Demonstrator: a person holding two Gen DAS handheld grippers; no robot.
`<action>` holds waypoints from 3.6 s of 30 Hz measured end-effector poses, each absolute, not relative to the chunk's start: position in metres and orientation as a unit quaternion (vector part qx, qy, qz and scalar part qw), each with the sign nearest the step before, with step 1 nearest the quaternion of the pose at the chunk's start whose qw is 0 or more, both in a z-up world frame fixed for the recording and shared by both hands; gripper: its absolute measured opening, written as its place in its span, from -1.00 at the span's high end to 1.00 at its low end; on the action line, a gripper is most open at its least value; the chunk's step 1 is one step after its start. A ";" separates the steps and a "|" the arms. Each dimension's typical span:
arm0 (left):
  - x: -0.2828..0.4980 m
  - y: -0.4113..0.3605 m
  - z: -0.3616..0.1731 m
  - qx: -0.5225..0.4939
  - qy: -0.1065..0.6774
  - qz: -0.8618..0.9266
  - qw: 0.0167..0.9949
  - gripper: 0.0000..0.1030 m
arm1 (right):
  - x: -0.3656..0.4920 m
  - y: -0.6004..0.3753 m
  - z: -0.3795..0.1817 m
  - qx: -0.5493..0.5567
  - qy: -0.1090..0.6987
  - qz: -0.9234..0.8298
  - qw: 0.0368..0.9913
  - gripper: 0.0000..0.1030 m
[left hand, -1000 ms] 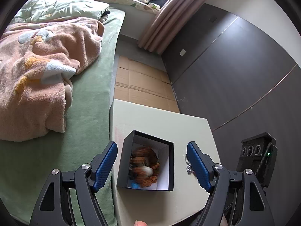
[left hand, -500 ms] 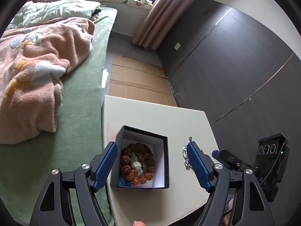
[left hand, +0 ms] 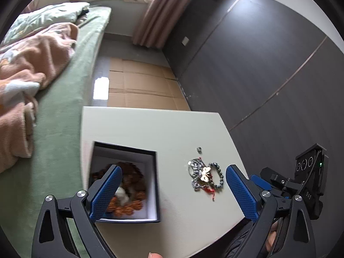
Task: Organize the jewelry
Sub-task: 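Return the left gripper to the pile and grasp the gold butterfly pendant, then lift the gold butterfly pendant out of the tangle with the left gripper, then drop the pendant in the box with left gripper while right gripper grasps grey bracelet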
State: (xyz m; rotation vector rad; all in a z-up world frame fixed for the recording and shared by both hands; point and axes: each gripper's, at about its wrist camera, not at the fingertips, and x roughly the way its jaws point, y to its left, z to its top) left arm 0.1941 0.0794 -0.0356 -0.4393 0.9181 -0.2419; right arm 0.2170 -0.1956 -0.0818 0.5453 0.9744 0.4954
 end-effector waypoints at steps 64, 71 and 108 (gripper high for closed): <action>0.247 -0.089 -0.111 0.008 0.508 -0.148 0.848 0.77 | 0.229 -0.298 -0.155 0.337 0.527 0.135 0.768 -0.47; 0.254 -0.057 -0.103 -0.087 0.522 -0.169 0.832 0.77 | 0.233 -0.291 -0.158 0.330 0.533 0.137 0.767 -0.47; 0.209 0.044 -0.047 -0.141 0.466 -0.137 0.863 0.77 | 0.260 -0.175 -0.154 -0.014 0.554 0.055 0.830 0.79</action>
